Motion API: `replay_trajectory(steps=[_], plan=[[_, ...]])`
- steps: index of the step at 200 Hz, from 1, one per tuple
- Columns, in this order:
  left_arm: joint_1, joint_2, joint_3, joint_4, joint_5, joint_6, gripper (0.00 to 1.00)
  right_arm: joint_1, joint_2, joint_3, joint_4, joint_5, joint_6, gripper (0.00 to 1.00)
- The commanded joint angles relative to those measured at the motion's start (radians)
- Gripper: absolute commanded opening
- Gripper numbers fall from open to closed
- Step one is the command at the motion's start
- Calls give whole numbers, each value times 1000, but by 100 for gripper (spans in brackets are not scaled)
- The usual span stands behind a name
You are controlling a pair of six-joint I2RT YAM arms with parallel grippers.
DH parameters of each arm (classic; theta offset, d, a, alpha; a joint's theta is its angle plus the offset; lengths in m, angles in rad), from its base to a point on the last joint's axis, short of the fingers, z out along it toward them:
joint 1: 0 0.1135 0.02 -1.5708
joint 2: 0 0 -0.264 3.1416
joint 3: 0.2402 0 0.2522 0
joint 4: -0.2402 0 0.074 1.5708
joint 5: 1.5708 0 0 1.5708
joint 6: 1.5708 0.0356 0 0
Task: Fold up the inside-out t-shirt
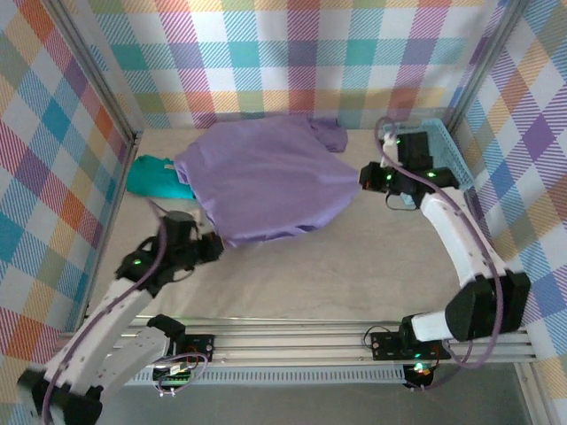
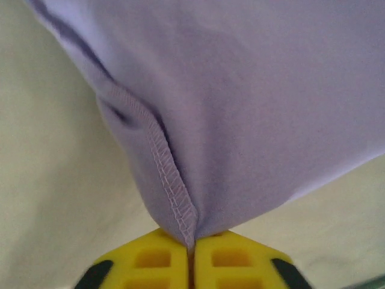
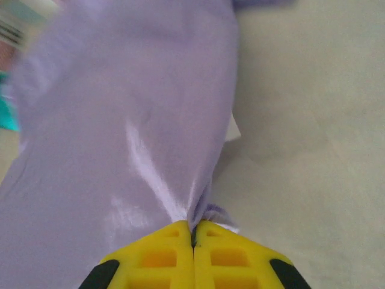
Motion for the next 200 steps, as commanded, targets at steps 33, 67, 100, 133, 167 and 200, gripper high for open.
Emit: replay_trajectory(steps=[33, 67, 100, 133, 167, 200], plan=[[-148, 106, 60, 40, -271, 45, 60, -1, 182, 52, -16, 127, -108, 38], [-356, 281, 113, 255, -303, 208, 69, 12, 54, -90, 52, 1, -47, 44], [-524, 660, 280, 309, -346, 467, 68, 4, -21, -159, 49, 27, -29, 47], [-537, 888, 383, 319, -237, 554, 67, -47, -78, -209, 44, 40, -27, 48], [-536, 1035, 466, 305, -234, 574, 65, -54, -93, -232, 51, 14, -16, 49], [-536, 1103, 488, 286, -209, 563, 47, -54, -94, -250, 59, 1, -9, 49]])
